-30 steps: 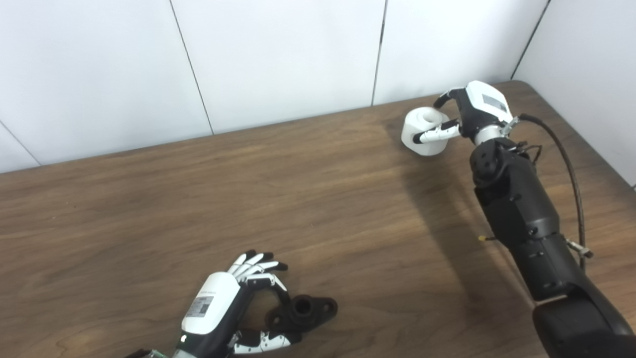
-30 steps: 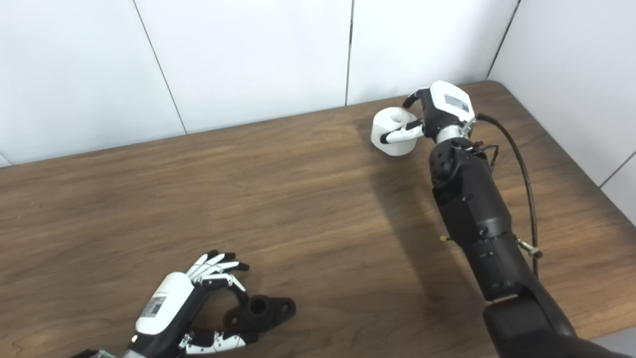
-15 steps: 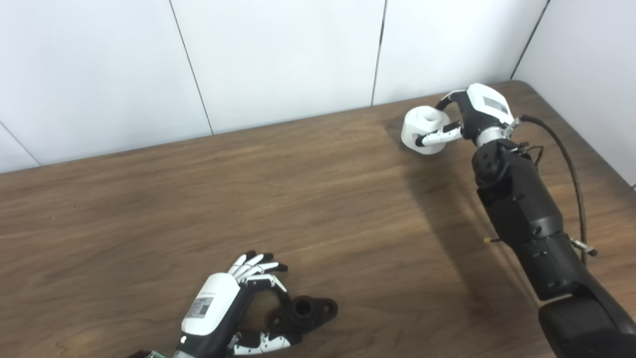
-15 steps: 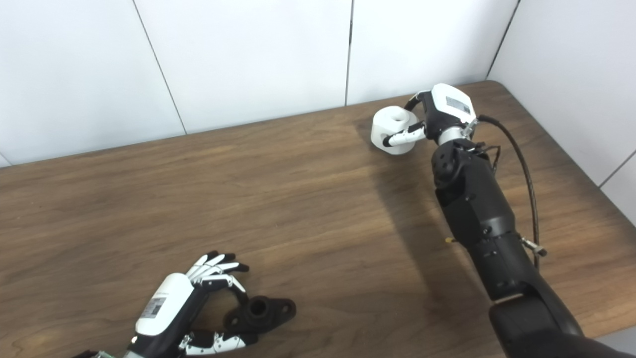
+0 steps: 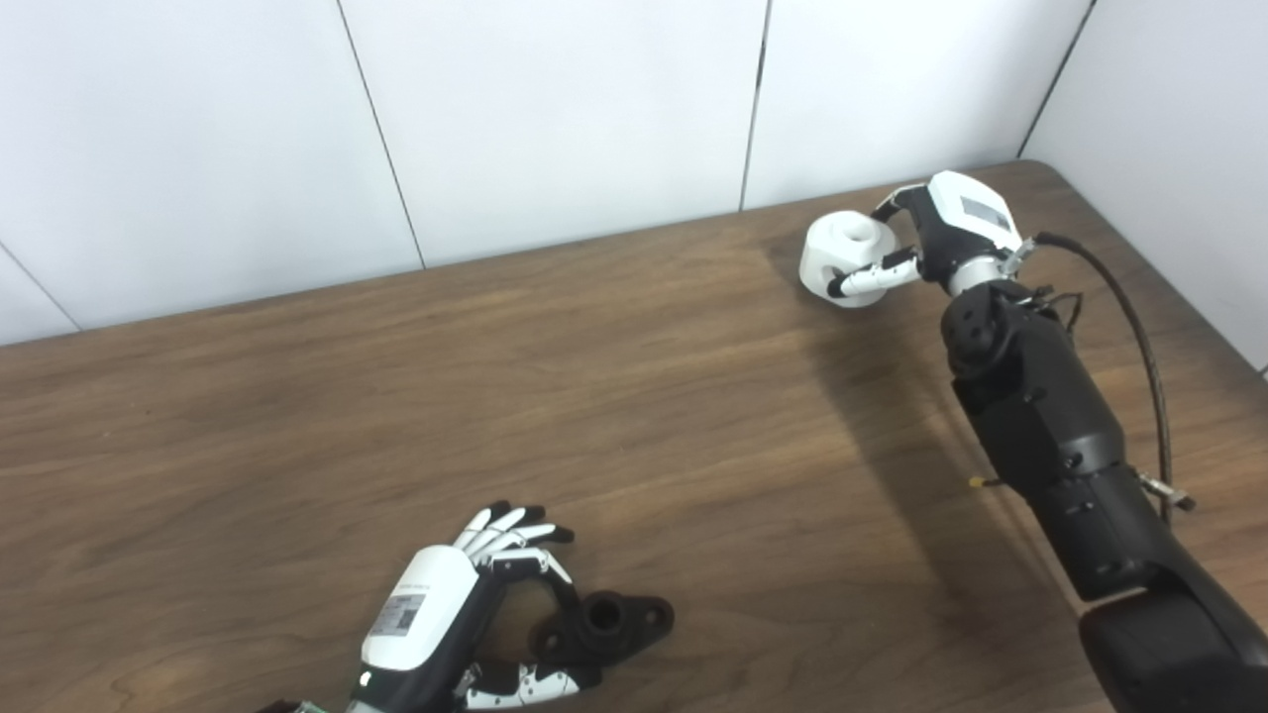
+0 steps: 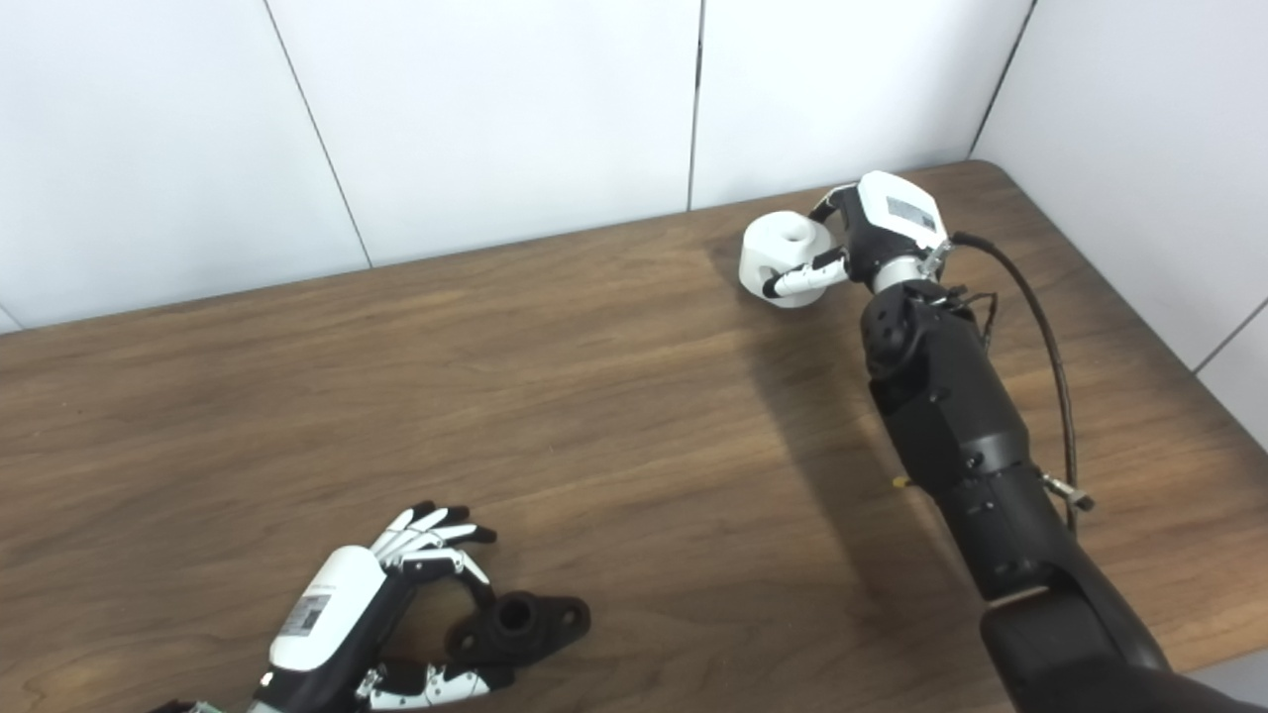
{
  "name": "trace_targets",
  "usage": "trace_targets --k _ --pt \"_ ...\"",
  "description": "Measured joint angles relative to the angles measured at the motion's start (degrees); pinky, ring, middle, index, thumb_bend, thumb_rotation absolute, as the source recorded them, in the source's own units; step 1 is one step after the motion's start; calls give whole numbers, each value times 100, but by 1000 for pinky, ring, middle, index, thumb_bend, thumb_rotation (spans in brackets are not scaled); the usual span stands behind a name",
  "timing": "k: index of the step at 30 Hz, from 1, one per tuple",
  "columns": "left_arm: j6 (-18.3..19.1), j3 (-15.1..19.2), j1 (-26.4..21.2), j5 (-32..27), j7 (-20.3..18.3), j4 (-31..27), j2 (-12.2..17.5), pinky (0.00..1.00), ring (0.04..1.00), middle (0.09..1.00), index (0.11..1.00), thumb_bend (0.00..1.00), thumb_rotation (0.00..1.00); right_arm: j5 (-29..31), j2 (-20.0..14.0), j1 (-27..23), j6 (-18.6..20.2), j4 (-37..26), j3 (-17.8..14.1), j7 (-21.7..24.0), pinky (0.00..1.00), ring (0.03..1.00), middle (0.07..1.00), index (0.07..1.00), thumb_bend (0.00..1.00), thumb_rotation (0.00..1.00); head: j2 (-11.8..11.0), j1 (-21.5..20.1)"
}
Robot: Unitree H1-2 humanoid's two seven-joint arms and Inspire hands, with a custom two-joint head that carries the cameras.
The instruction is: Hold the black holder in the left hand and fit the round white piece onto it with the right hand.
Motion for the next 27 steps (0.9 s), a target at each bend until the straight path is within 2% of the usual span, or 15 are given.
trace_targets --k 7,9,11,18,27 --pt "4 3 19 5 -21 -29 0 955 904 809 484 520 57 186 -1 51 -33 -2 6 -250 909 942 859 561 739 259 0 9" --pt "5 6 19 5 -31 -32 1 961 906 810 485 519 57 223 -10 62 -48 -1 32 -330 910 940 854 500 556 168 9 17" --pt "6 6 20 7 -43 -38 1 960 905 809 484 519 58 254 -14 72 -71 0 60 -440 908 938 851 491 531 153 9 17" --pt "0 9 19 13 -43 -41 2 948 903 808 484 520 57 436 -20 158 -192 6 87 -753 932 941 851 485 517 138 9 17" --pt "-3 7 19 13 -43 -41 2 950 903 809 484 520 57 591 -48 280 -228 -133 108 -874 941 929 840 486 517 138 44 140"
